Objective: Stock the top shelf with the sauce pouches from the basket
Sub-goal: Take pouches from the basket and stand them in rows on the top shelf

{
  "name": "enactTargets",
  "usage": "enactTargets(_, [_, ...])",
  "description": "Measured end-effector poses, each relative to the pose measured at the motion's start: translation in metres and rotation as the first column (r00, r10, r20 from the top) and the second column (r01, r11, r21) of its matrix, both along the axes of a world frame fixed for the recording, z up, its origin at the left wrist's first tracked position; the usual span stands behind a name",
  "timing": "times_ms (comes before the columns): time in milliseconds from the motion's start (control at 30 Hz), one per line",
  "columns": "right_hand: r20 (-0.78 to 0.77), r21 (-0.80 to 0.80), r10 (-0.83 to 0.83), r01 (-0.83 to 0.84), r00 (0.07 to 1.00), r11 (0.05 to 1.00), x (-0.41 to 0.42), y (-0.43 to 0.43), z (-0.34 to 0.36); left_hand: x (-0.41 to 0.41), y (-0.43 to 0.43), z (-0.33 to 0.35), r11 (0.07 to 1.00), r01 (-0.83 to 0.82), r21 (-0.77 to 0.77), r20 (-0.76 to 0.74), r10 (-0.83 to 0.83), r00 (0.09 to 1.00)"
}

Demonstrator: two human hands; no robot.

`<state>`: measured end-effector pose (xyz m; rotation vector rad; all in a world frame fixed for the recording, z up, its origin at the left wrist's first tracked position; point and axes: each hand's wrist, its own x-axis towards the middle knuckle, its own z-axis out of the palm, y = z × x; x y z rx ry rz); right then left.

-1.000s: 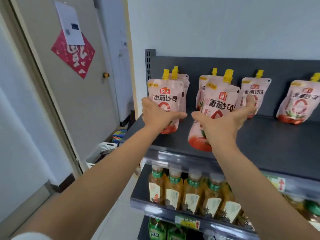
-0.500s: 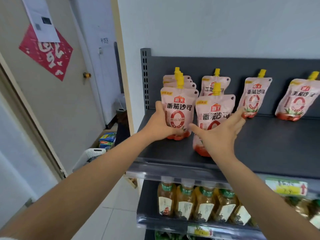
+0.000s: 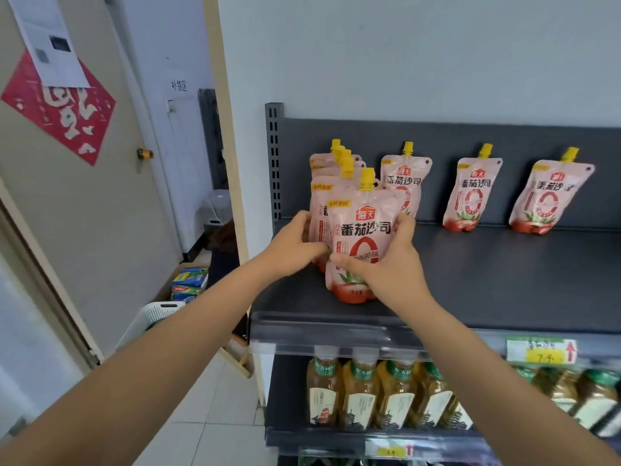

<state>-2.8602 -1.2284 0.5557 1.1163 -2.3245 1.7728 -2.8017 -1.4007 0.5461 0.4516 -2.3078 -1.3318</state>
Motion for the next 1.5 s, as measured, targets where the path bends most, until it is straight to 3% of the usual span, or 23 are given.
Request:
enactTargets(67, [-0.003, -0.003, 0.007, -0.007, 1.000, 1.000, 0.005, -0.009, -0.001, 0.006, -0.001, 0.005, 0.993, -0.079, 0.090, -0.047, 0.084, 0.995])
enactTargets(167, [-0.007, -0.005, -0.003, 0.003, 1.000, 1.000, 0.011, -0.019, -0.004, 0.017, 0.002, 0.013, 0.991, -0.099, 0.093, -0.055, 0.105, 0.993])
enactTargets(300, [-0.004, 0.002, -0.053, 0.053, 0.999, 0.999, 0.015, -0.019, -0.007, 0.028, 0.010, 0.013, 0.995, -0.099, -0.015, -0.077, 0.097, 0.992])
enactTargets(367, [-0.011, 0.015, -0.115, 0.115, 0.993, 0.993, 0.017, -0.009, -0.009, 0.035, 0.017, 0.012, 0.975, -0.173, -0.137, -0.148, 0.153, 0.977])
enactTargets(467, [-0.145, 0.098, -0.267, 0.283, 0.953, 0.954, 0.022, 0.019, -0.013, 0.050, 0.030, 0.013, 0.835, -0.341, -0.431, -0.355, 0.191, 0.915])
enactTargets(533, [-0.294, 0.152, -0.343, 0.398, 0.892, 0.905, 0.025, 0.044, -0.017, 0.057, 0.044, 0.015, 0.708, -0.388, -0.590, -0.468, 0.092, 0.879])
enactTargets(600, [-0.424, 0.186, -0.407, 0.518, 0.809, 0.835, 0.028, 0.074, -0.021, 0.059, 0.063, 0.017, 0.622, -0.359, -0.696, -0.478, -0.028, 0.878])
enactTargets(733, [-0.509, 0.246, -0.494, 0.669, 0.705, 0.701, 0.029, 0.136, -0.036, 0.048, 0.114, 0.004, 0.490, -0.206, -0.847, -0.307, -0.135, 0.942])
enactTargets(1000, [-0.395, 0.452, -0.640, 0.746, 0.659, 0.490, 0.025, 0.293, -0.075, -0.012, 0.258, -0.058, 0.391, 0.202, -0.898, 0.031, -0.401, 0.916])
enactTargets(1300, [-0.101, 0.577, -0.821, 0.706, 0.562, 0.412, -0.014, 0.464, -0.124, -0.097, 0.435, -0.139, 0.253, 0.463, -0.849, 0.277, -0.532, 0.800])
enactTargets(1500, [0.021, 0.675, -0.856, 0.625, 0.516, 0.393, -0.047, 0.531, -0.165, -0.137, 0.502, -0.201, 0.205, 0.632, -0.747, 0.460, -0.527, 0.715])
